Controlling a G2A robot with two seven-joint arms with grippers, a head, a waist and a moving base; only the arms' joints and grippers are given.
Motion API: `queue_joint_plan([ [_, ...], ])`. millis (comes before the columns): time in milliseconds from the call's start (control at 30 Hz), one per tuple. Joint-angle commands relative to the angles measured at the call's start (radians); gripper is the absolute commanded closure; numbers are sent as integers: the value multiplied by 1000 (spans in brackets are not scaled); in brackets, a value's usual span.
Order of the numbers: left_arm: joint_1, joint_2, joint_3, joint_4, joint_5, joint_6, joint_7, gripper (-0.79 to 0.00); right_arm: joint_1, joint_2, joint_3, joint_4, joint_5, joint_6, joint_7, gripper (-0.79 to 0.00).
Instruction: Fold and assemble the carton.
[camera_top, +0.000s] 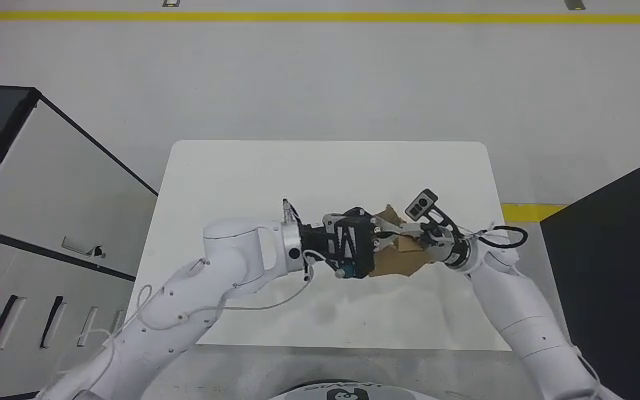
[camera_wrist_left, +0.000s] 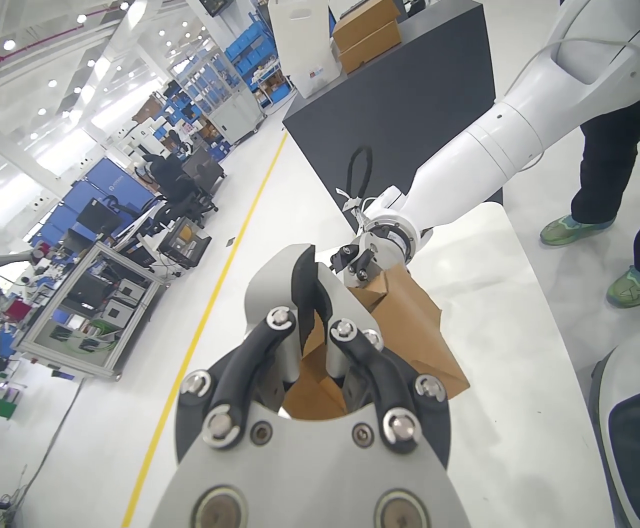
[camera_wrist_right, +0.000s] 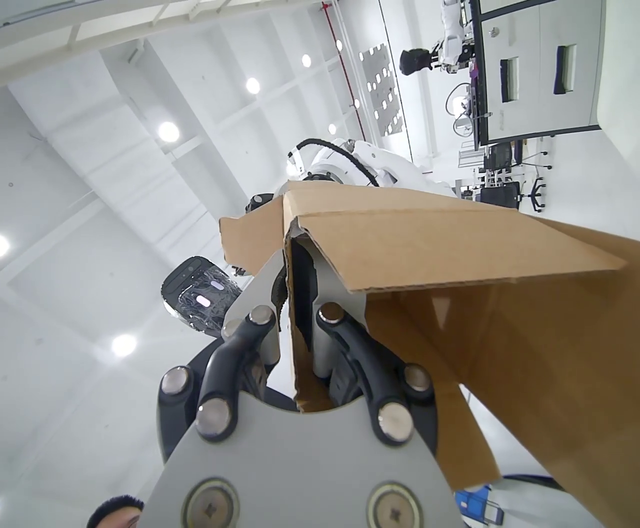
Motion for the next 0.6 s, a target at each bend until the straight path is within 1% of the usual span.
queue_joint_plan([
  [0, -17, -6, 21, 2, -5, 5, -13, 0, -4, 0, 1, -2, 1, -2, -1, 0],
  [133, -37, -14, 37, 8, -15, 11, -24, 0, -9, 0, 2, -6, 5, -3, -2, 0],
  [233, -32, -14, 23, 1, -20, 18, -26, 0, -15, 0, 3, -9, 19, -2, 2, 0],
  [567, 59, 8, -75, -52, -22, 16, -27, 0, -22, -2, 6, -1, 64, 26, 22, 0],
])
